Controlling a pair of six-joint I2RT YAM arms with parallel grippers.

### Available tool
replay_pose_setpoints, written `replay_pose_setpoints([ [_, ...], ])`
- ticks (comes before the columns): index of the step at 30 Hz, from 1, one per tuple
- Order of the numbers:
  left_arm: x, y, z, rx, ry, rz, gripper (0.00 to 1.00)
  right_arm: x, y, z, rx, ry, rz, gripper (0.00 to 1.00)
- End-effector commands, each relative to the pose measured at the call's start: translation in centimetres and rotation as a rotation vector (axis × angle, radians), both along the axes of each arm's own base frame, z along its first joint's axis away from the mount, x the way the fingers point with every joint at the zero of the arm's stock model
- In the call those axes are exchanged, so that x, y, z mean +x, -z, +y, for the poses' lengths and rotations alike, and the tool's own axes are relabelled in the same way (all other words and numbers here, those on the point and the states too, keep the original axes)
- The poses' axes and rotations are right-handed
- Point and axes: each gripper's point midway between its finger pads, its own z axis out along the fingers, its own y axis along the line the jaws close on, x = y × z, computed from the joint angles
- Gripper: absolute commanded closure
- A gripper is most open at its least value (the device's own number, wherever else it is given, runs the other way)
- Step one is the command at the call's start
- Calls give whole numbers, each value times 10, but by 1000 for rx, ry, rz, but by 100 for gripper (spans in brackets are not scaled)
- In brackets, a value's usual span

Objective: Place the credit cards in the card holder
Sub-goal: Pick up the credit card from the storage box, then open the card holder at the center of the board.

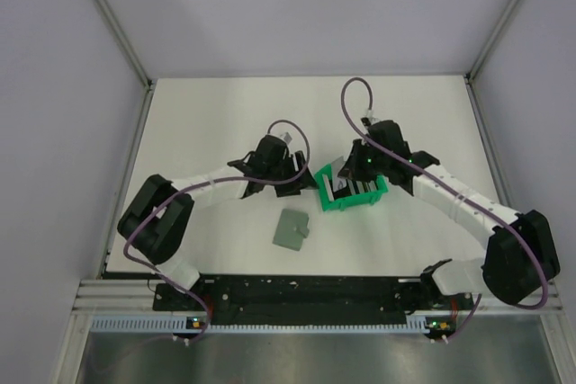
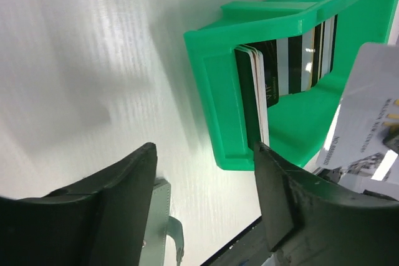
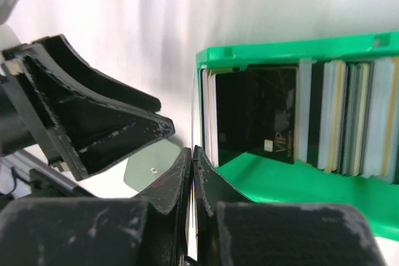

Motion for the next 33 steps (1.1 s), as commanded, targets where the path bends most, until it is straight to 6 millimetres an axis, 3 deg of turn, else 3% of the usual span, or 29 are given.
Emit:
replay_pose_setpoints([
  [1, 6, -18, 35, 84, -93, -78, 28, -10, -18, 20, 151, 10, -3, 100],
  [5, 5, -15, 98, 248, -254, -100, 11, -27, -17, 38, 133, -53, 4, 100],
  [7, -6, -10, 129, 318, -318, -87, 4, -37, -19, 51, 108, -65, -16, 100],
  [10, -21, -10, 163, 365, -398, -87, 2, -50, -15, 69, 86, -65, -32, 100],
  [13, -36, -9, 184, 379, -445, -86, 2, -64, -9, 92, 62, -70, -34, 100],
  [18, -55, -14, 191, 334, -452, -115, 2, -81, 13, 123, 30, -71, 4, 100],
  [21, -63, -10, 194, 334, -443, -107, 2, -86, 27, 132, 9, -63, 24, 100],
  [28, -72, 0, 189, 324, -371, -107, 3, -87, 52, 115, -75, -11, 17, 100],
  [33, -74, -3, 174, 259, -286, -137, 7, -95, 54, 99, -75, -8, 16, 100],
])
